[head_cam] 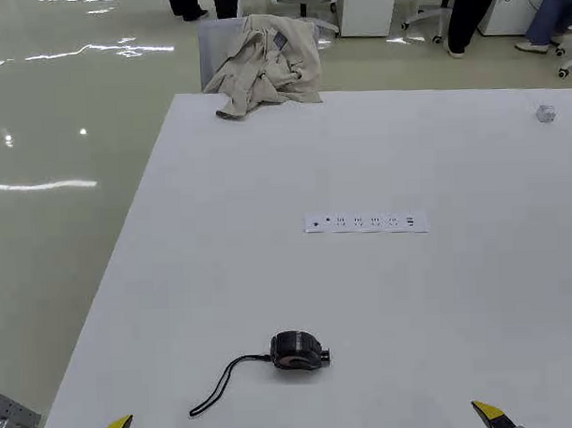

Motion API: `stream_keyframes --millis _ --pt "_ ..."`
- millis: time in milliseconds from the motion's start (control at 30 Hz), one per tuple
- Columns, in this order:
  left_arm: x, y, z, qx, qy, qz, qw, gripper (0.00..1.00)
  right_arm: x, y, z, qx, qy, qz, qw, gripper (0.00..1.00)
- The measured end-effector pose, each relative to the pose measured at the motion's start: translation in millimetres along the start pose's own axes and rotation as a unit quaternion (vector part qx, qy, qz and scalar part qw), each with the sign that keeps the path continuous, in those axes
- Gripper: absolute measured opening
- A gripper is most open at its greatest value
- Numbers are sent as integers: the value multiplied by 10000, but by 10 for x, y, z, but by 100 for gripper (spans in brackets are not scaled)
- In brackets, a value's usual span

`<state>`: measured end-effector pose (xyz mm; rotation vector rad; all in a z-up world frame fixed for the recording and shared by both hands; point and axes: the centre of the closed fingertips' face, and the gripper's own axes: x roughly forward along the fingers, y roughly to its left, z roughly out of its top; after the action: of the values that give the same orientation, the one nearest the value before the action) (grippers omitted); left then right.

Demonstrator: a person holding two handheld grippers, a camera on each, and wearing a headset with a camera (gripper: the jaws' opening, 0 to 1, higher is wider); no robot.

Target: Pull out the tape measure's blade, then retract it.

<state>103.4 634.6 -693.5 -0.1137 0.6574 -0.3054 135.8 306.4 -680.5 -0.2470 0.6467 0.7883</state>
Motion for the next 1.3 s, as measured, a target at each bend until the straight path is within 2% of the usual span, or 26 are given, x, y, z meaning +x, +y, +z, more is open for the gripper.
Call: stream_keyframes --millis 533,867,1133,1300 --pt "279 -123 32 322 128 -399 9986 100 225 72 65 -231 115 255 9993 94" --pt "433 -194 133 527 162 -572 9968 100 356 100 60 -386 210 396 9982 93" --pt "570 -265 262 806 200 -781 9935 100 467 75 67 -571 314 509 9966 93" --pt "672 -283 304 977 264 -883 9909 100 544 47 83 -706 384 594 9950 93"
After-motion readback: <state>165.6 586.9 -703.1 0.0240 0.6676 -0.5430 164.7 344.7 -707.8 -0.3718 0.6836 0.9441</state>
